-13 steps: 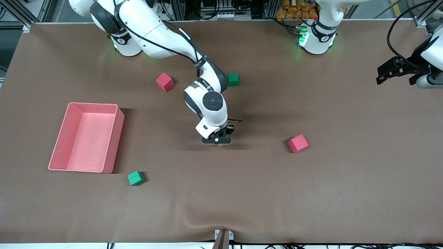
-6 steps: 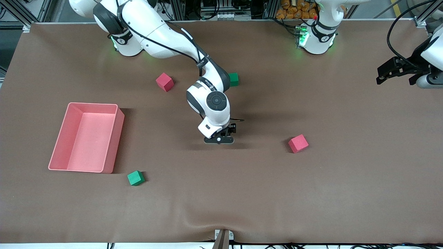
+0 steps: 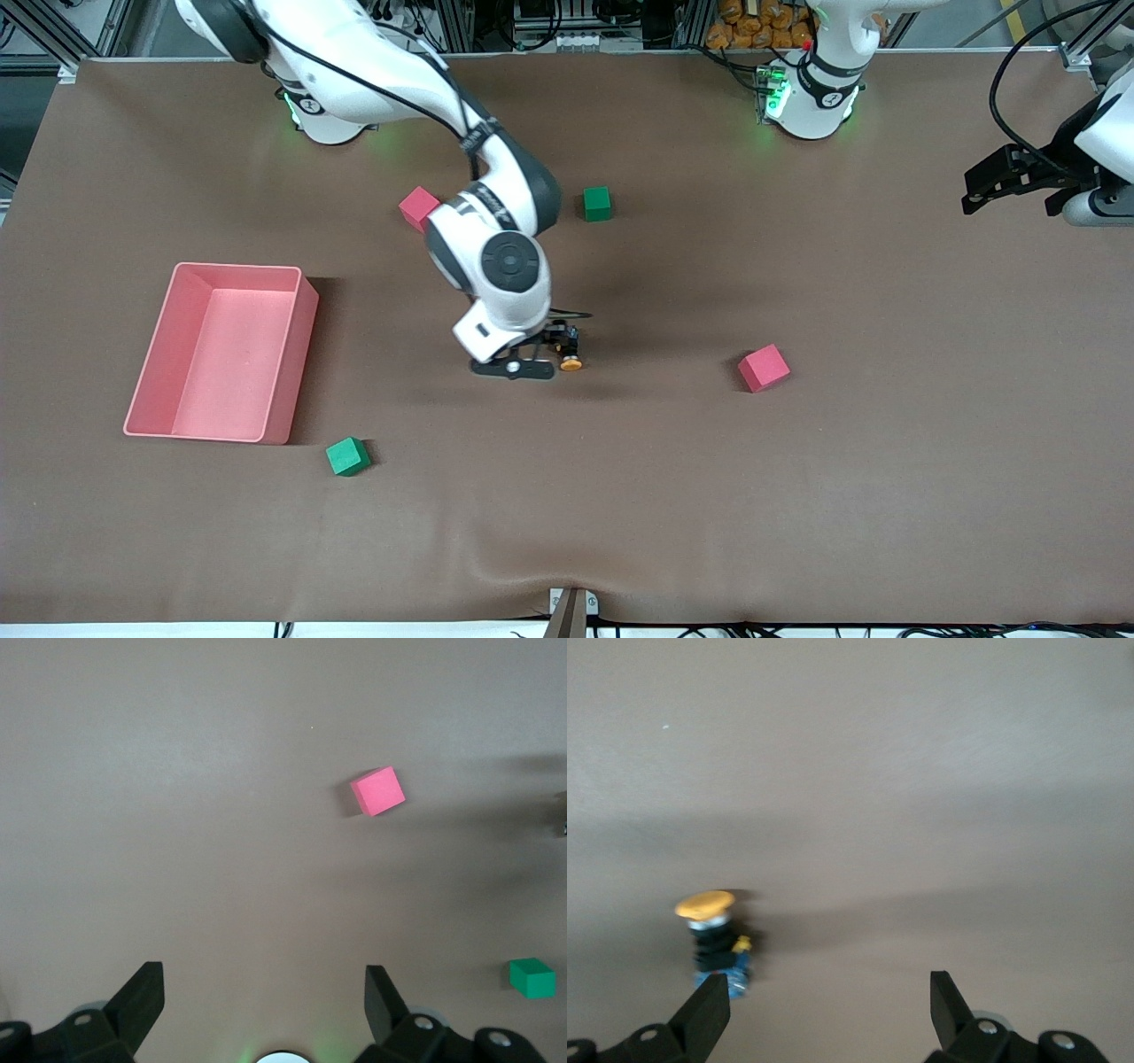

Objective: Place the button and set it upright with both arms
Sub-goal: 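Retract the right gripper while the left gripper reaches toward the button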

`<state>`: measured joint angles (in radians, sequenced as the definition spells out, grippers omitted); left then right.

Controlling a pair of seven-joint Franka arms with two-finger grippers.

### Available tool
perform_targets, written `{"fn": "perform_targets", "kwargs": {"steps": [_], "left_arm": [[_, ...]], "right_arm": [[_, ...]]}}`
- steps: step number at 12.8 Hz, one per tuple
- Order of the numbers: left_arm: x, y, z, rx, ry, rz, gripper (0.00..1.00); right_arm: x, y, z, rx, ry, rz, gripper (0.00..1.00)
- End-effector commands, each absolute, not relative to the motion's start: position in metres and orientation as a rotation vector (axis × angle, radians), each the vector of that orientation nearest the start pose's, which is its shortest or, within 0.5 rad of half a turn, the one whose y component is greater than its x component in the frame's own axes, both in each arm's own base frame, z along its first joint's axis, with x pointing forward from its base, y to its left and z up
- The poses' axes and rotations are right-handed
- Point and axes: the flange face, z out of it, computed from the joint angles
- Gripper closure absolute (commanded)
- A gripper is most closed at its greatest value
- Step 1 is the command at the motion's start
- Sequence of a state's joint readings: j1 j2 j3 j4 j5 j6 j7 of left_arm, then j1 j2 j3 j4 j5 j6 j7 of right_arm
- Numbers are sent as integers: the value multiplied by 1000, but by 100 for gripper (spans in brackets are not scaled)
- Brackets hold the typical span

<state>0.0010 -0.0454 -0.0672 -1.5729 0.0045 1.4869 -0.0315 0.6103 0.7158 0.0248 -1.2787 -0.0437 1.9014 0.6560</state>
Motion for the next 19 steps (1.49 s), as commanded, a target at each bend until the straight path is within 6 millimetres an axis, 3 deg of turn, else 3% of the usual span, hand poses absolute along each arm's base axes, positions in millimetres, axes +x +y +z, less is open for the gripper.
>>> {"fn": "perform_targets", "kwargs": {"steps": [1,3,6,9,11,15,17,19], "left_arm": [[531,-34,642,-3144,76,83,0],[537,-35,625,-3141,76,166,0],[532,-39,623,-3135,88,224,0],[527,-55,622,-3125,133,274,0],[524,-70,623,-3120,169,272,0],[521,-107,637,-3130,260,225,0],[518,-126,635,-3129,249,231,0],[524,-140,619,-3178,197,300,0]], "right_arm": [[600,372,346,-3235,-127,196,0],[601,326,365,-3236,-144,223,0],[602,250,406,-3221,-61,189,0],[584,165,418,-3212,-56,210,0],[564,133,423,-3210,7,178,0],[555,56,426,-3193,-9,150,0],[540,44,427,-3191,-47,123,0],[539,35,432,-3190,-32,110,0]]}}
